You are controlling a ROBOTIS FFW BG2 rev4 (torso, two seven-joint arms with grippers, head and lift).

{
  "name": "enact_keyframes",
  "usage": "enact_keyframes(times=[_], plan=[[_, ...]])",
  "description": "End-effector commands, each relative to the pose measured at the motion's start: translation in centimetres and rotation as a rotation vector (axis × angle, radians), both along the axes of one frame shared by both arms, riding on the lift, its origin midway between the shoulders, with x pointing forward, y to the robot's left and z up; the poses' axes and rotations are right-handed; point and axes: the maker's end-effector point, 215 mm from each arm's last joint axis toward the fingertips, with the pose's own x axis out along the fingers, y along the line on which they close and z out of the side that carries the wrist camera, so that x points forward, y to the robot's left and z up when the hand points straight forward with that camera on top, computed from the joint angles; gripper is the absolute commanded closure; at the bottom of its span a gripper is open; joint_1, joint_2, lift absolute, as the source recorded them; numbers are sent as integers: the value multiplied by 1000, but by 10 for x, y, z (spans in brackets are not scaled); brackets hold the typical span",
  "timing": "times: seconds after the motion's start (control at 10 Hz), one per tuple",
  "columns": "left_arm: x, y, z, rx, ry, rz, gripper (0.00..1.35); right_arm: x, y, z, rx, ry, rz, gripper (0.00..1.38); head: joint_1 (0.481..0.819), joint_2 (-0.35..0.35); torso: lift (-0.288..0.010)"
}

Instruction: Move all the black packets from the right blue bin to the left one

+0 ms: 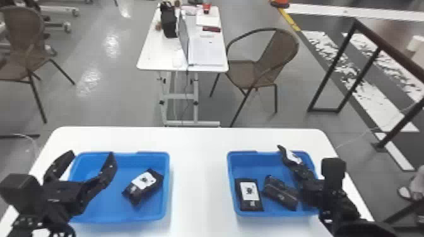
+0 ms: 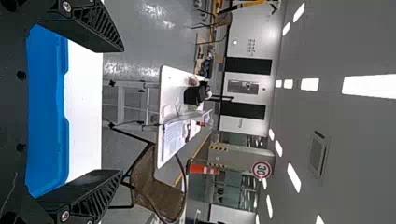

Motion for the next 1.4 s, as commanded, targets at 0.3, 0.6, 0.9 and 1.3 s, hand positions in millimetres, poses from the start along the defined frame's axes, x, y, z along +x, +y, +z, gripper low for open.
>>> enact_keyframes(times=[0.3, 0.6, 0.9, 1.3], plan=[[3, -1, 7, -12, -17, 1, 94, 22, 85, 66, 82, -153, 163, 1118, 695, -70, 0], [11, -11, 13, -66, -22, -11, 93, 40, 201, 113, 190, -243, 393, 1118, 695, 28, 0], [23, -32, 30, -138, -49, -40, 91, 53, 289, 146, 258, -296, 584, 1118, 695, 137, 0], [44, -80, 63, -288, -91, -114, 98, 57, 371, 160, 299, -311, 745, 1118, 695, 188, 0]])
